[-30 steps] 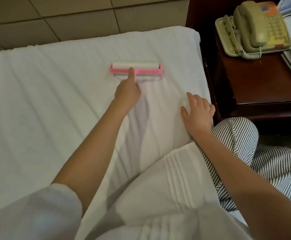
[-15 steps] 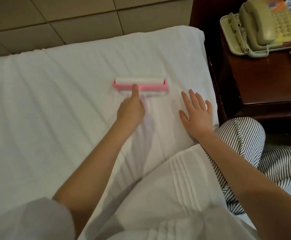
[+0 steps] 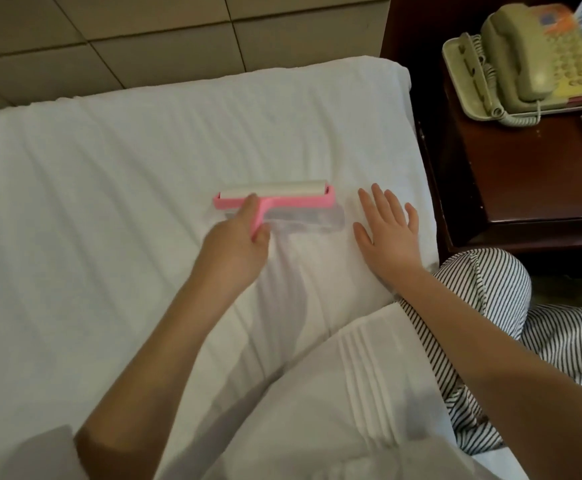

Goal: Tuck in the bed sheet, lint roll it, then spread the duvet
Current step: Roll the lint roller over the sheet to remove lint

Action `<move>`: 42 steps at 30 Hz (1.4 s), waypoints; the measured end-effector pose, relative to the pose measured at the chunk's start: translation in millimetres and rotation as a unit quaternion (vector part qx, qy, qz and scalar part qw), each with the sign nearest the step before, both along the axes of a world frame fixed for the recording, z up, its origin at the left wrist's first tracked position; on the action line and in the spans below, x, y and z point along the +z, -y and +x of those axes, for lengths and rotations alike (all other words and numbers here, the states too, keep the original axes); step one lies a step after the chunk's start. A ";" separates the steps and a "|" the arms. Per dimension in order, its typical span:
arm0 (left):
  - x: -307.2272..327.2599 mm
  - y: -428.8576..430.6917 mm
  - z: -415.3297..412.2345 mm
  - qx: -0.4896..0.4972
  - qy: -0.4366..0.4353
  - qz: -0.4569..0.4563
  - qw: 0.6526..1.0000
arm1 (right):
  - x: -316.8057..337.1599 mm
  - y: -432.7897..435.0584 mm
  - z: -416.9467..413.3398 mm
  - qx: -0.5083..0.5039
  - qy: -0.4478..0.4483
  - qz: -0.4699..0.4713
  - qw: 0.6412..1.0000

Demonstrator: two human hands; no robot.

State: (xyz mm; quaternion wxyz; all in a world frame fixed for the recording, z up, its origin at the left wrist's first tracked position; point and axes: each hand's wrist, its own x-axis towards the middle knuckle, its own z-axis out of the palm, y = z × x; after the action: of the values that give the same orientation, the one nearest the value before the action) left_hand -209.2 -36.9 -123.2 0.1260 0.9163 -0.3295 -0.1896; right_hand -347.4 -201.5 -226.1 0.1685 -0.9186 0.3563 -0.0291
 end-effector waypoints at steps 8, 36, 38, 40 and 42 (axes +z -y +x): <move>-8.1 71.0 33.2 -0.024 0.043 0.106 0.993 | 10.6 32.9 38.2 0.002 0.012 -0.021 1.000; 5.2 178.4 119.5 -0.009 0.068 -0.007 0.998 | -7.8 96.2 100.5 -0.018 -0.045 -0.006 0.999; 10.2 133.8 108.4 0.005 0.118 -0.011 0.993 | 0.2 105.1 118.6 -0.011 -0.025 -0.002 1.000; 2.6 101.5 108.4 0.021 0.125 0.019 0.992 | 6.1 112.8 141.1 -0.007 -0.011 -0.004 1.000; -15.5 92.8 121.8 0.043 0.092 0.033 0.994 | 6.6 115.2 159.8 0.002 -0.016 -0.011 1.000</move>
State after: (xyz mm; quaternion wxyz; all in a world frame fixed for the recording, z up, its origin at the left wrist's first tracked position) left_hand -87.3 -129.7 -138.7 0.0724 0.9468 -0.2936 -0.1097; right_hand -187.5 -316.7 -219.5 0.1524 -0.9215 0.3567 -0.0181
